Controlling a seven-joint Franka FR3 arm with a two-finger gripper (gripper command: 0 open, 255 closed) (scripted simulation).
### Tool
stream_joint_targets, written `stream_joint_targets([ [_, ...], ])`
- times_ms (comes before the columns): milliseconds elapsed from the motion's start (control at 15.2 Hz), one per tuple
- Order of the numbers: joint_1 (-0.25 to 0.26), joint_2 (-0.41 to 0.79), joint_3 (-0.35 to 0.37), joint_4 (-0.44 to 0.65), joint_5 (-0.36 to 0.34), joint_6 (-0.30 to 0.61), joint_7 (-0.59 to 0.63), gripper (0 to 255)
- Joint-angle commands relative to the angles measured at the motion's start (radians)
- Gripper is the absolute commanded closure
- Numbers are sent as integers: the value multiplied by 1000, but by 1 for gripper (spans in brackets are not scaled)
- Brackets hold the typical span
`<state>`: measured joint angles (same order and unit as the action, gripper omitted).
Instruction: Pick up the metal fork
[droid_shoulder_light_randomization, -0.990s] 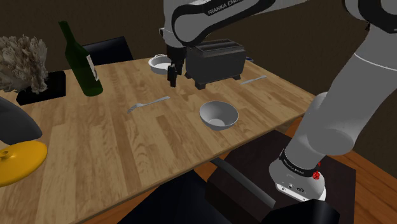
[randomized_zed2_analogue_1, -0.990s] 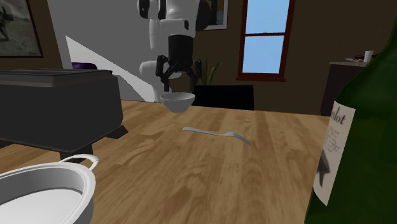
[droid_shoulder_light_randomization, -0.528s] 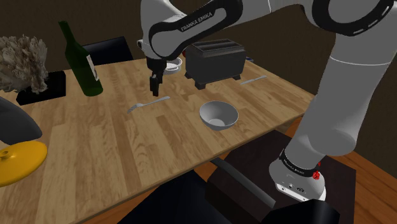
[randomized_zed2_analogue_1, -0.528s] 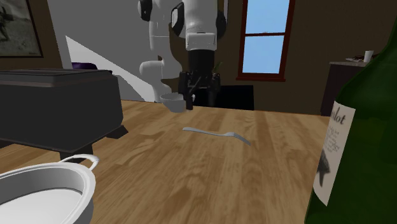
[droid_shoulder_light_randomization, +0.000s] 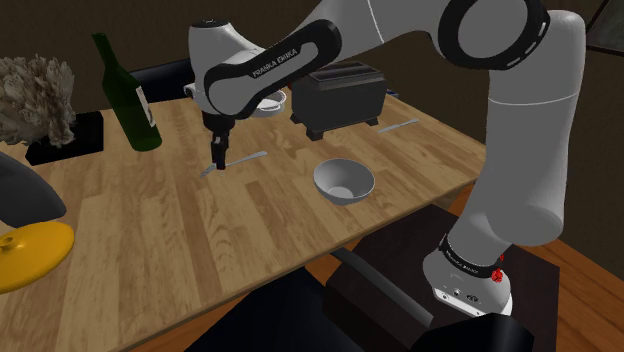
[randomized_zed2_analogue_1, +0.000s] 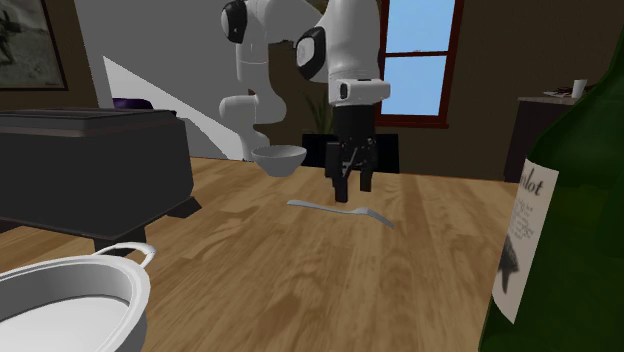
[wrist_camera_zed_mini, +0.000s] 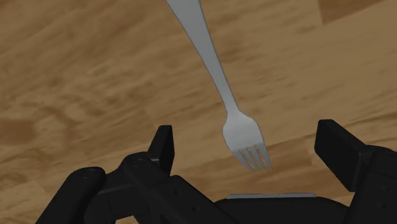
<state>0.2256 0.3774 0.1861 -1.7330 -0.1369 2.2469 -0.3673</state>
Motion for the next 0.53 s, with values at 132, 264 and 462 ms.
stream_joint_targets([
  [132, 3, 32, -3, -10, -9, 42, 3, 0],
  [264, 4, 44, -5, -20, -13, 64, 6, 0],
  [462, 4, 46, -5, -24, -14, 70, 7, 255],
])
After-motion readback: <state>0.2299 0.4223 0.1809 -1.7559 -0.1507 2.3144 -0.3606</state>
